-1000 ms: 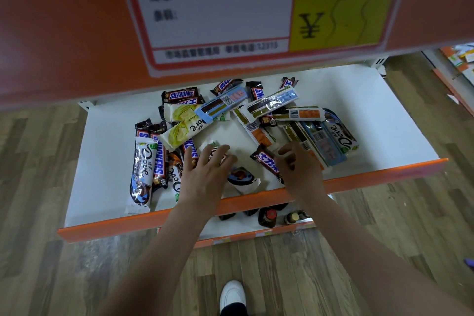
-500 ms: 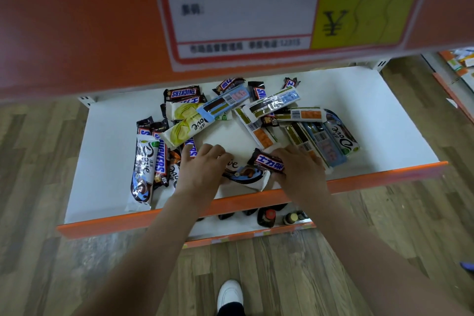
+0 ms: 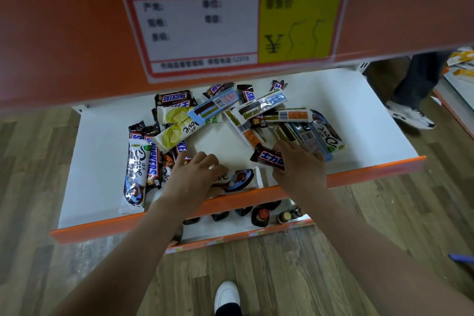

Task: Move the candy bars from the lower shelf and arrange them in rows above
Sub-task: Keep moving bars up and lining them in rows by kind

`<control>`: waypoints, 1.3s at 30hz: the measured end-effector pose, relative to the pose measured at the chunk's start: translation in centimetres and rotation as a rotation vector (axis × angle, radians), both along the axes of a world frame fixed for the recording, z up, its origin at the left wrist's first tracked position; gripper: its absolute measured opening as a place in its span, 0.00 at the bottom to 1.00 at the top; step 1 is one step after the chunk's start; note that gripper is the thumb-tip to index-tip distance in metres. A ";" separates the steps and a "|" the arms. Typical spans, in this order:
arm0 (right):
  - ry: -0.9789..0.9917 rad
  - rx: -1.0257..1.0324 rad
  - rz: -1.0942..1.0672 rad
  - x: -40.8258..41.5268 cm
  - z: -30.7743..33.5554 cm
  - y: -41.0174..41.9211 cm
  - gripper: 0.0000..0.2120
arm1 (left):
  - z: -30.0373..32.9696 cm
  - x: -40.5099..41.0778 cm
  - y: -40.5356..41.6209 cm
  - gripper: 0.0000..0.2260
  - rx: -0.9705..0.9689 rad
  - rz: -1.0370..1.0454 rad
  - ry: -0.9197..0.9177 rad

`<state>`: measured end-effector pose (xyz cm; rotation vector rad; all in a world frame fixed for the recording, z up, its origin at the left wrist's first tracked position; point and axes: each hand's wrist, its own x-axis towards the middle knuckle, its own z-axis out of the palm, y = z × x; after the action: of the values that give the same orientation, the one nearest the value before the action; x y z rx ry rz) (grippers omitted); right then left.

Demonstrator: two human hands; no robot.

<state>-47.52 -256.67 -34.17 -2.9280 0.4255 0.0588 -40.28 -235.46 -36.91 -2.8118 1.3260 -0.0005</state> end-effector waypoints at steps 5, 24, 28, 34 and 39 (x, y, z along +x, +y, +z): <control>0.046 -0.022 -0.016 -0.1 -0.1 0.1 0.17 | -0.3 -0.4 -1.0 0.20 0.014 0.102 -0.060; -0.099 -0.031 0.007 -0.4 2.0 0.8 0.17 | 3.4 -2.0 -1.0 0.20 -0.060 0.209 -0.117; -0.171 -0.092 0.007 -1.8 3.7 0.5 0.17 | 5.3 -3.7 -0.5 0.19 -0.062 0.214 -0.159; -0.109 -0.103 0.042 -4.3 7.5 0.5 0.15 | 8.0 -6.9 -0.1 0.21 0.019 0.270 -0.190; -0.079 -0.041 0.067 -7.8 10.3 0.5 0.19 | 10.8 -10.3 0.1 0.22 -0.014 0.263 -0.246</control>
<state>-55.35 -256.20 -23.84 -2.9726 0.3209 -0.0566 -50.60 -235.33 -26.11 -2.8587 0.9044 -0.3380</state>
